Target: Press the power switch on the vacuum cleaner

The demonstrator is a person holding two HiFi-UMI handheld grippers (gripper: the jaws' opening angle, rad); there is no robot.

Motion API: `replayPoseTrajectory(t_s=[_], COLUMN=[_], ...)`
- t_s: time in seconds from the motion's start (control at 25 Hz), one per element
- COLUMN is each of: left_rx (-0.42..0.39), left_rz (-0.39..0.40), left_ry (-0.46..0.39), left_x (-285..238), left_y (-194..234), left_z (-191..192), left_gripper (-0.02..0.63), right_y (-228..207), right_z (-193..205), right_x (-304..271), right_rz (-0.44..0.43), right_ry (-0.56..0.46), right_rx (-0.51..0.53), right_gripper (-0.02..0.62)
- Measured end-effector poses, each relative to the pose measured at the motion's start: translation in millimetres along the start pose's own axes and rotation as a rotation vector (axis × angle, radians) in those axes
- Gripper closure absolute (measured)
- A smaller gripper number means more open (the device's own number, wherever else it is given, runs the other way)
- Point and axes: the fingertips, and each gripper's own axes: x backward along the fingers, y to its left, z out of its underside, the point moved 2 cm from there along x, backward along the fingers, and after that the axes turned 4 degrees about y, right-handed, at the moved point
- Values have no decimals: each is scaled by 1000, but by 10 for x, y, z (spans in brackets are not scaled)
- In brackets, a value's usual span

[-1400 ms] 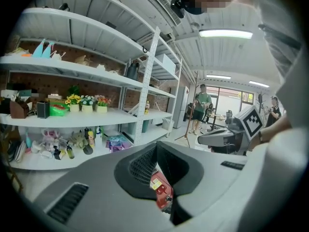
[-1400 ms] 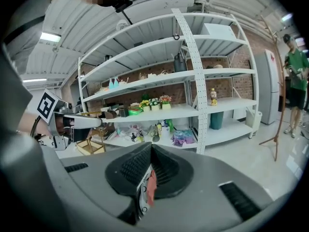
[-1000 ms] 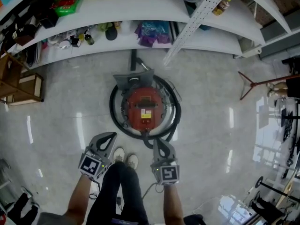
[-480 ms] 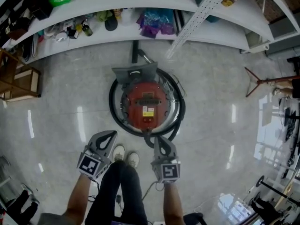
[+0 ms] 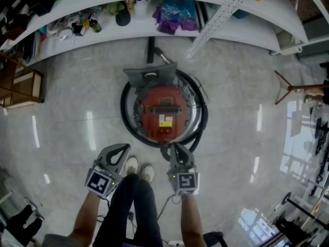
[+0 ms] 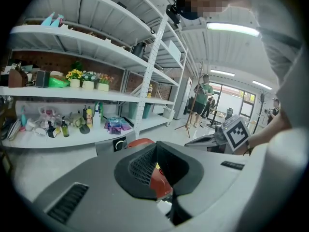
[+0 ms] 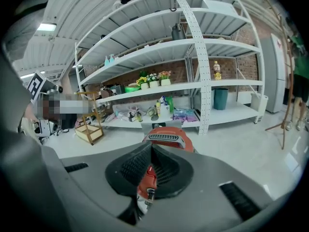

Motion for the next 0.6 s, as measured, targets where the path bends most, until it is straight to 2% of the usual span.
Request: replayPoseTrajectory(t_s=[0.6], left_rx=[-10], left_rz=[8], left_ry=[18], left_x=[19], left_y=[3], left_z=[103], left_gripper=[598], right_y=[-113], right_z=[192], right_x=[-405], right_rz=[11], right_ry=[64], right_rx=[6], right_gripper=[594])
